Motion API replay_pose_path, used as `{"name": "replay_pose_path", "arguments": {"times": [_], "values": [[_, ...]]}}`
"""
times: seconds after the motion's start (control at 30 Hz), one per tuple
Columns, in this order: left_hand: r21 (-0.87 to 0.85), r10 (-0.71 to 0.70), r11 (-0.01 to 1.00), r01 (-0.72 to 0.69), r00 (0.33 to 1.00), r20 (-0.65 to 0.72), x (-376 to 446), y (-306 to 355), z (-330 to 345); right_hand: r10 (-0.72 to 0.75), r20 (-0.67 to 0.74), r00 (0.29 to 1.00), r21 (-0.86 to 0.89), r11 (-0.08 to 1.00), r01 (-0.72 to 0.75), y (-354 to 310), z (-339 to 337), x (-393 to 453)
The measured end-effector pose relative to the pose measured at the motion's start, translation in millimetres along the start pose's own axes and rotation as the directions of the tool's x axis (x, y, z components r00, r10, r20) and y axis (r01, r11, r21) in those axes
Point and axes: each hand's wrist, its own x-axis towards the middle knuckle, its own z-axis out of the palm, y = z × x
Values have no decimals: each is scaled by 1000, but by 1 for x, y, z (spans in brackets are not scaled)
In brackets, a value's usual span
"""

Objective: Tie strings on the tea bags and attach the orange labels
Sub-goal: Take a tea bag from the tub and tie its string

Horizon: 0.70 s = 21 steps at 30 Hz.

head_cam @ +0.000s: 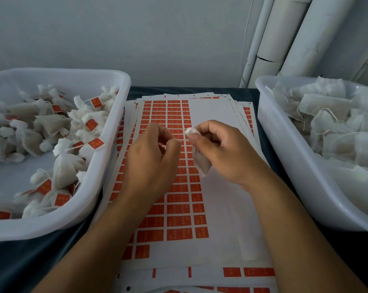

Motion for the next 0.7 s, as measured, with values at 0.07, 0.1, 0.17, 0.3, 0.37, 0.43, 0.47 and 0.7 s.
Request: {"name": "replay_pose_path", "arguments": {"times": [0.07, 0.1, 0.17, 0.3, 0.37, 0.43, 0.47, 0.7], "values": [[-77, -36, 996, 37, 999, 20, 2, -1, 0, 5, 89, 996, 70, 997, -11, -2, -4, -1], [-121, -58, 991, 62, 998, 39, 3, -1, 0, -1, 136, 991, 121, 992, -16, -3, -6, -2], [-186, -79, 978, 92, 994, 77, 5, -3, -1, -31, 212, 977, 206, 978, -13, -5, -7, -5], [-219, -97, 969, 117, 990, 98, 5, -3, -2, -66, 248, 967, 282, 959, -7, -8, -4, -7], [-246, -105, 961, 126, 990, 94, 5, -1, -2, -57, 229, 972, 315, 949, -18, -8, -4, -6], [-259, -120, 956, 137, 989, 81, 5, 0, -1, -50, 219, 975, 330, 944, -26, -6, -6, -6], [-258, -125, 956, 138, 990, 68, 4, 0, -1, -50, 213, 976, 332, 943, -24, -6, -7, -5], [-191, -125, 975, 114, 991, -45, 4, 4, -1, -48, 189, 981, 409, 912, -34, -3, -12, -4]]}}
